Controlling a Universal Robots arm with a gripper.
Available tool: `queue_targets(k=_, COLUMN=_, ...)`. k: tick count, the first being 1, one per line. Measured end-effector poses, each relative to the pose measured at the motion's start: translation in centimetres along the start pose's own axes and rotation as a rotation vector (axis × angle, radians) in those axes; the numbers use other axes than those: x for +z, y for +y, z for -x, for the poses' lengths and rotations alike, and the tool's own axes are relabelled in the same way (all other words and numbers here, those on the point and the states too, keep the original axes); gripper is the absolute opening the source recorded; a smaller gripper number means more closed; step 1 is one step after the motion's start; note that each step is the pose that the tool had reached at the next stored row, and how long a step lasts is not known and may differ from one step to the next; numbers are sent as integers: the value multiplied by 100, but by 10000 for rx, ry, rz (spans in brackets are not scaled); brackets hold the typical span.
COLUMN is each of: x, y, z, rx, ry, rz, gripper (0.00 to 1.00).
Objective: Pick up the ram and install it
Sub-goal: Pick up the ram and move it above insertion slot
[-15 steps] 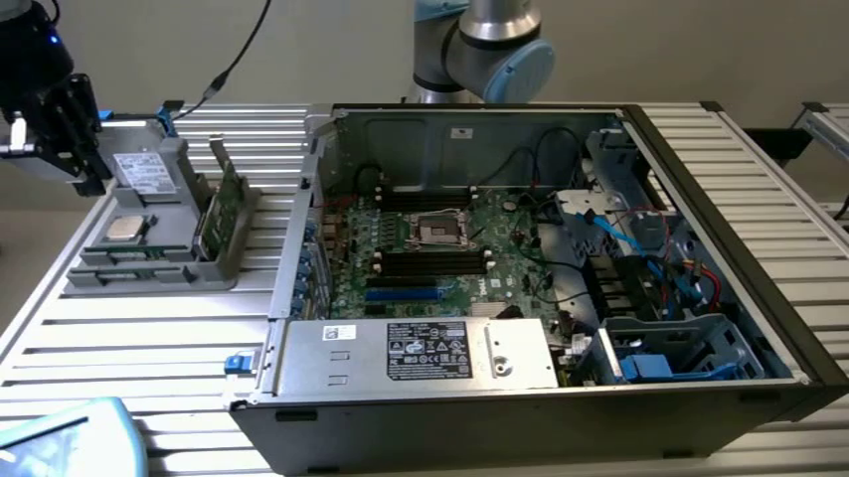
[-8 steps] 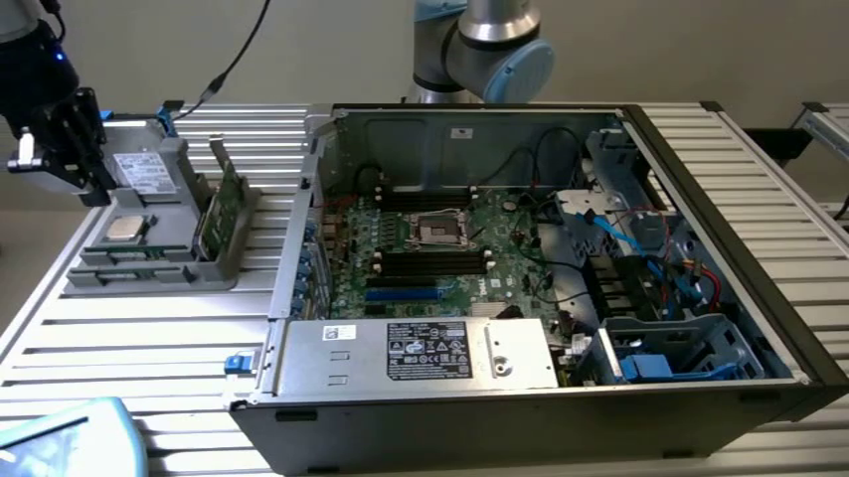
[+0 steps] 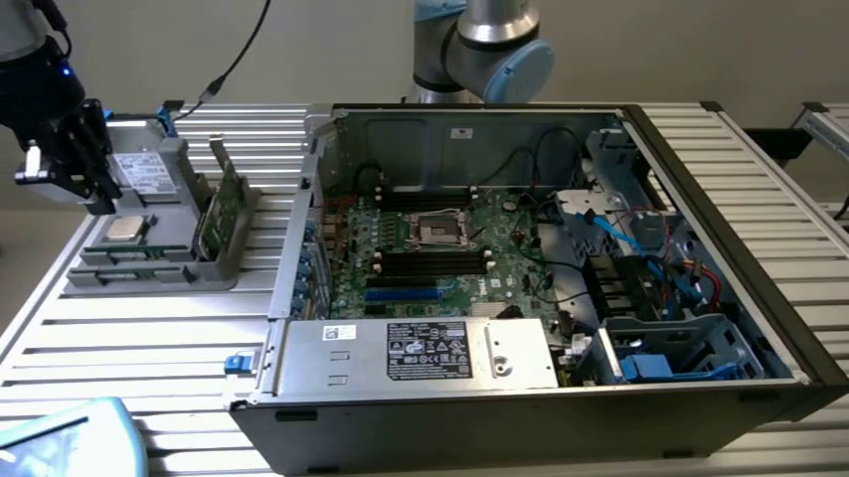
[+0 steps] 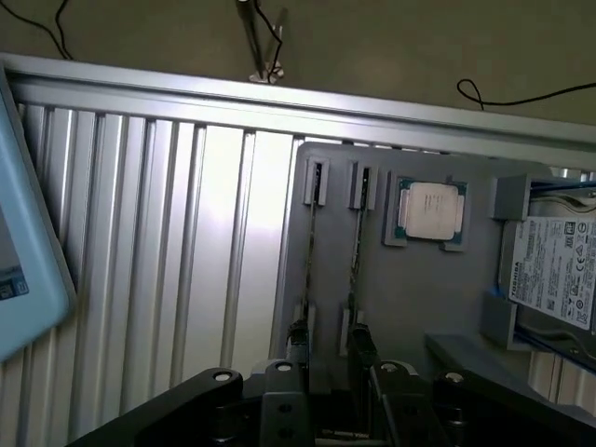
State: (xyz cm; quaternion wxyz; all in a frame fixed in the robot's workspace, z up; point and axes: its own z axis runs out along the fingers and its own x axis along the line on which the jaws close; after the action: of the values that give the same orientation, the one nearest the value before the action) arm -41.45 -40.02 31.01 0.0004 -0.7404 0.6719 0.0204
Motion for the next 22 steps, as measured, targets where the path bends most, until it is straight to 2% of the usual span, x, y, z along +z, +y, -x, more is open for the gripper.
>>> queue_targets(k=5, x=56, y=0, z=-11, rx=151, ry=-8, rz=24, gripper=31)
queue_targets(k=10, x=106, y=-1, z=-22, rx=285, ry=-22, rz=146, gripper=31)
queue_targets(k=12, x=131, y=-1, z=-24, rx=330, ry=-25, rz=172, gripper=31)
queue_targets(k=22, x=274, y=-4, z=-35, rx=450, ry=-30, rz=179, gripper=31)
